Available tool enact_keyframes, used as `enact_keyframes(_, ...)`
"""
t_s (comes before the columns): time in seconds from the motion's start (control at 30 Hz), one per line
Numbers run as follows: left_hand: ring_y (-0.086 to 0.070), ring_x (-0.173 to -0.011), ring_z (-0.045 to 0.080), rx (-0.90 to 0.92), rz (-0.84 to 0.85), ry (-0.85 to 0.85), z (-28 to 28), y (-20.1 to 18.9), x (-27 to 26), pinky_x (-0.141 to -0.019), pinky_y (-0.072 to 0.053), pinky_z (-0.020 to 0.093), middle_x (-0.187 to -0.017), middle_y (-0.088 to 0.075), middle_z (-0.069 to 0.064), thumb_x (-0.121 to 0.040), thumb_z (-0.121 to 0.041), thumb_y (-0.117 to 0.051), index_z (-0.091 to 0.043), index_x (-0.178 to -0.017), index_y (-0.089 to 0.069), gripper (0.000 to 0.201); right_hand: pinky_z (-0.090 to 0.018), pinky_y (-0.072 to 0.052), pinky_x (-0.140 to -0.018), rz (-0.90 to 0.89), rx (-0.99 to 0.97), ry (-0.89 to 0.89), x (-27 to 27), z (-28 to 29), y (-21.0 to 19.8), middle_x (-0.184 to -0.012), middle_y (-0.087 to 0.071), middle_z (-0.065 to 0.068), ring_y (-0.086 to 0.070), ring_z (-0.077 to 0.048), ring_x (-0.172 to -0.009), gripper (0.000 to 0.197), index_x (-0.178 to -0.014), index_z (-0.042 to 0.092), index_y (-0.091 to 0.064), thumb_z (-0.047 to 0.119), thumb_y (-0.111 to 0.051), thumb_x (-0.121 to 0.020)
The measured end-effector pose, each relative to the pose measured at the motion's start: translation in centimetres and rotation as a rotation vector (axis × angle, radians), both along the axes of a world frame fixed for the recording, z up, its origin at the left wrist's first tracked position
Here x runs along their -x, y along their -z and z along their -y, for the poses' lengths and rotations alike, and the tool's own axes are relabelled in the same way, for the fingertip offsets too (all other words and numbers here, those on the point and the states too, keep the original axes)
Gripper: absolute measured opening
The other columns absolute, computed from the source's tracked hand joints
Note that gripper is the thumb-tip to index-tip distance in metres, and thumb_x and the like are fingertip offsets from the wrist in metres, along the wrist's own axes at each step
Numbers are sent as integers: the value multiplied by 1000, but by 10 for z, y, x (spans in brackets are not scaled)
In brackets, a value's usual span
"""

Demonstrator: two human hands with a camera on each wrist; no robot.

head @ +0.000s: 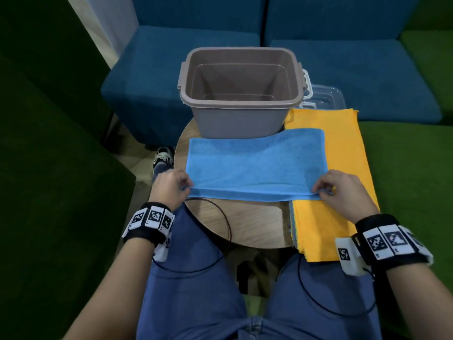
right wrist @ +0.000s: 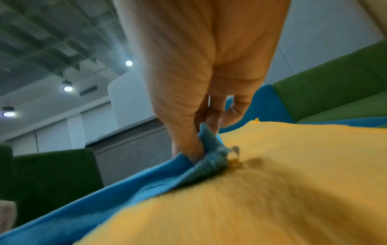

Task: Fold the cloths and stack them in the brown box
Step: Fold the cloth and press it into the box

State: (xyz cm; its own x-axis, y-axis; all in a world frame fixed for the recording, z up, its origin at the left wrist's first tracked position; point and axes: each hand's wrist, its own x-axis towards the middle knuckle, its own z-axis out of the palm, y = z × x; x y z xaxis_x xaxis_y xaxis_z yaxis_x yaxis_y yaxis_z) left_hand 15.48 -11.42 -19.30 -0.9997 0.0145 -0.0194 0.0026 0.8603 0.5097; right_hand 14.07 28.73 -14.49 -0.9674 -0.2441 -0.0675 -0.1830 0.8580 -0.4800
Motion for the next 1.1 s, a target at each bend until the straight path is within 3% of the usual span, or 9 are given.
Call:
enact_keyframes(0.17,-65,-85,19,8,70,37,7,10,-5,-76,-52,35,-94,-71,-5,-79,-9,-73,-16,-82,-76,8,-35,-47,-69,-16,-24,12,-5,1,4,-81,-60,2,-55,-17,-73,31,-73,24,-64,-7,-66,-77)
enact_keyframes(0.3,-63,-75,18,-100,-136,11,7,3,-3,-72,-55,34,-89,-69,1,-77,5,-69,-9,-81,-74,15,-33,-45,-69,-219,73,69,-5,4,-2,-84,-56,-2,-53,-19,-74,20,-81,11,-72,-8,-66,-79)
enact_keyframes(0.4,-56,-71,19,-84,-257,-11,3,-2,-2,-65,-48,30,-82,-60,3,-69,13,-64,-6,-74,-66,20,-40,-49,-73,-210,39,44,-5,3,7,-84,-56,1,-54,-18,-79,22,-82,14,-73,-6,-66,-80)
enact_keyframes(0.53,-60,-82,22,33,-22,133,3,12,-7,-71,-52,39,-84,-62,0,-69,9,-66,-10,-72,-70,20,-34,-50,-79,57,47,47,-8,-6,15,-87,-64,7,-61,-15,-83,29,-80,28,-70,0,-68,-83)
enact_keyframes(0.67,-63,-87,19,20,2,156,8,16,-8,-76,-47,27,-91,-68,-1,-76,2,-69,-13,-80,-77,18,-33,-49,-75,21,-24,43,-9,-2,12,-84,-62,8,-58,-13,-78,26,-80,26,-68,0,-67,-82)
enact_keyframes(0.77,-64,-86,20,37,-26,209,8,16,-11,-74,-50,30,-92,-68,-1,-75,-3,-75,-13,-82,-76,13,-42,-48,-80,26,-72,53,-9,2,13,-87,-58,8,-56,-13,-80,24,-80,27,-64,2,-67,-79)
enact_keyframes(0.9,-65,-92,19,93,-12,216,8,15,-11,-76,-43,23,-103,-69,0,-78,-8,-75,-11,-89,-75,12,-35,-30,-82,148,-194,32,-14,5,9,-97,-50,10,-47,-11,-93,22,-92,29,-56,18,-70,-79)
enact_keyframes(1.1,-61,-87,36,357,138,304,-11,0,10,-76,-42,38,-102,-60,10,-78,-1,-58,-5,-94,-64,17,-34,-25,-78,-2,-255,86,-11,16,8,-88,-55,10,-55,-17,-90,17,-84,25,-54,9,-59,-82)
